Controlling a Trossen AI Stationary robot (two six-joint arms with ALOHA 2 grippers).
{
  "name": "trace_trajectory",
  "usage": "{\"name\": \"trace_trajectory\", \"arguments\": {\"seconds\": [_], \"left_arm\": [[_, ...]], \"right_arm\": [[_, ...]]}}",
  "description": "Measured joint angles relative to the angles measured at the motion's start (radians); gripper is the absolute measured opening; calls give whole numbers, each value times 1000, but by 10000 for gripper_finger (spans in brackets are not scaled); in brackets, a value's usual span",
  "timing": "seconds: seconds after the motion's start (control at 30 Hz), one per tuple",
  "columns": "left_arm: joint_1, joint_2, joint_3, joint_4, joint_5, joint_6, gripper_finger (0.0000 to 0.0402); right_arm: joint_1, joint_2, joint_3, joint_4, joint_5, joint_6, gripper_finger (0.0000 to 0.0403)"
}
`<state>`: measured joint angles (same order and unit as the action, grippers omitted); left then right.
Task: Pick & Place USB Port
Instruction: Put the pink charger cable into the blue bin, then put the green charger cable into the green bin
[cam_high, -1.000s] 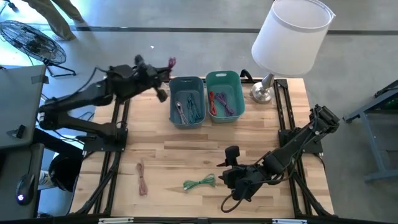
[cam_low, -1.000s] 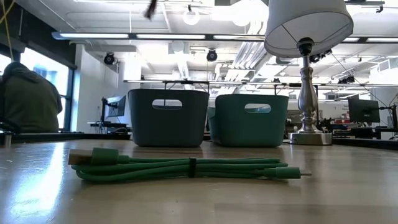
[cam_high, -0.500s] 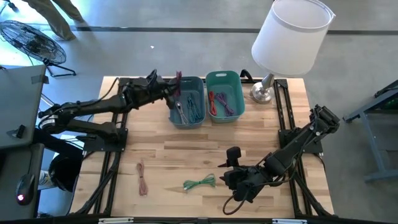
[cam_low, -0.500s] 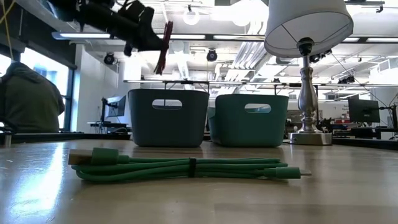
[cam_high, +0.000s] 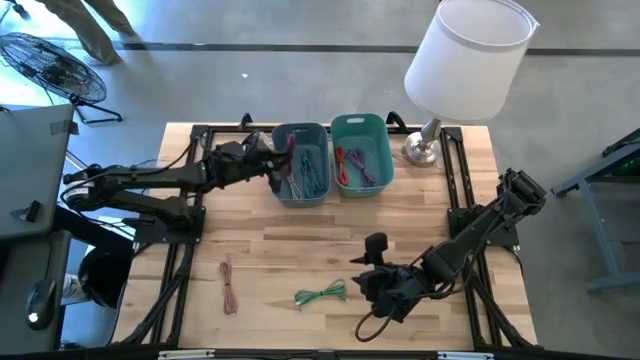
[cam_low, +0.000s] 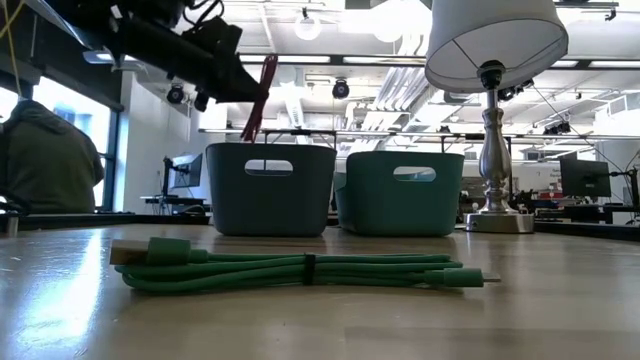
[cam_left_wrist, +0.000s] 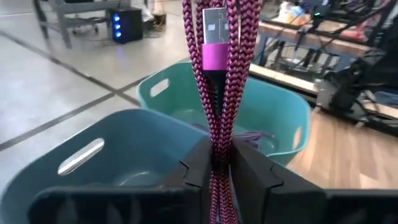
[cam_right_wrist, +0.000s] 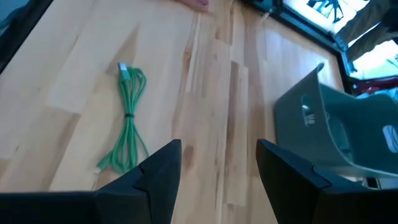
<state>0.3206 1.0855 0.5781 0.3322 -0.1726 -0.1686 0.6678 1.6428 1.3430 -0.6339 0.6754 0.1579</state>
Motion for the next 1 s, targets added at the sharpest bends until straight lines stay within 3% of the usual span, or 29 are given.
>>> {"name": "trace_trajectory", "arguments": {"seconds": [0.17, 0.67, 0.8, 1.0], "left_arm": [[0, 0, 1, 5, 2, -22, 82], [0, 32, 2, 27, 2, 17, 99], [0, 32, 2, 35, -25, 34, 130], [0, 32, 2, 32, -39, 22, 210]], "right_arm": [[0, 0, 0, 26, 3, -9, 200], [0, 0, 0, 25, -32, -10, 200], [0, 0, 0, 25, -38, -10, 200], [0, 0, 0, 25, -39, -10, 200]]}}
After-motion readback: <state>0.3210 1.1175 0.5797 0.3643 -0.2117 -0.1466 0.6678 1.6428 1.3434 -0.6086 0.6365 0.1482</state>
